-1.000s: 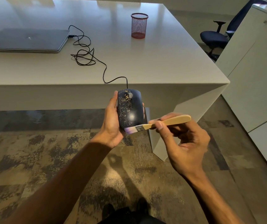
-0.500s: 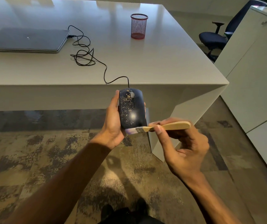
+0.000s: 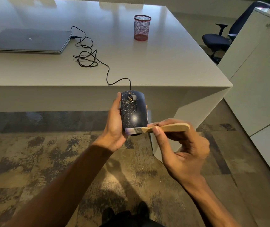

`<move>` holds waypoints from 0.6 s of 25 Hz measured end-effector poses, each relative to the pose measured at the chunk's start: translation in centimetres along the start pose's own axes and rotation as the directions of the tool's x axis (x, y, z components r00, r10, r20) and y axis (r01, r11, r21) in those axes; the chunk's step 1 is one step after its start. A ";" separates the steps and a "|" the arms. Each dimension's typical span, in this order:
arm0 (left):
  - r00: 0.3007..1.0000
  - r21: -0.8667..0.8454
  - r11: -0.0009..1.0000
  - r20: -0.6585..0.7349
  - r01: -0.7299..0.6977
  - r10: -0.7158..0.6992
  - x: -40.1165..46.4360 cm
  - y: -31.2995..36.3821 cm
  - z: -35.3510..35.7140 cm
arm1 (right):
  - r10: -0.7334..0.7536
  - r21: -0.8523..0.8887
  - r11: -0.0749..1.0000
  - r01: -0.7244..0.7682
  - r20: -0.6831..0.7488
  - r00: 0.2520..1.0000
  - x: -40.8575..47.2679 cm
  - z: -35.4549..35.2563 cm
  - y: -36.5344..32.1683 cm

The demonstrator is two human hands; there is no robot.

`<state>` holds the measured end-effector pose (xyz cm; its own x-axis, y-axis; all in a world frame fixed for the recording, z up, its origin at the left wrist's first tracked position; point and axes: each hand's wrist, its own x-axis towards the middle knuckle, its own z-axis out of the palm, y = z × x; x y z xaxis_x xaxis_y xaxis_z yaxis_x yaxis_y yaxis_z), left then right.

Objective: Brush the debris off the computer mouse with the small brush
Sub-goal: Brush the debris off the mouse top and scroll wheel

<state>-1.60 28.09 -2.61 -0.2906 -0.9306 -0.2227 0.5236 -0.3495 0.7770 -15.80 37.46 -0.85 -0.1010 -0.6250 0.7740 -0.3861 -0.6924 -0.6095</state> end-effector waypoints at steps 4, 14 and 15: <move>1.000 -0.005 1.000 -0.005 -0.029 0.029 0.0 -0.1 -0.2 | 0.021 -0.126 0.991 -0.036 -0.121 0.992 0.8 -1.1 1.3; 0.999 0.015 0.999 0.013 -0.039 0.039 -0.4 -0.4 -0.1 | 0.098 -0.049 0.994 -0.102 -0.078 0.992 1.5 -0.9 1.0; 0.999 0.000 0.999 0.009 -0.038 0.038 -0.4 -0.5 0.0 | 0.124 -0.056 0.990 -0.132 -0.125 0.984 1.9 -1.3 1.4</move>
<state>-1.69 28.63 -2.90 -0.2775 -0.9423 -0.1874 0.5343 -0.3134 0.7850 -17.71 35.74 0.00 -0.2623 -0.6558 0.7079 -0.4205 -0.5827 -0.6955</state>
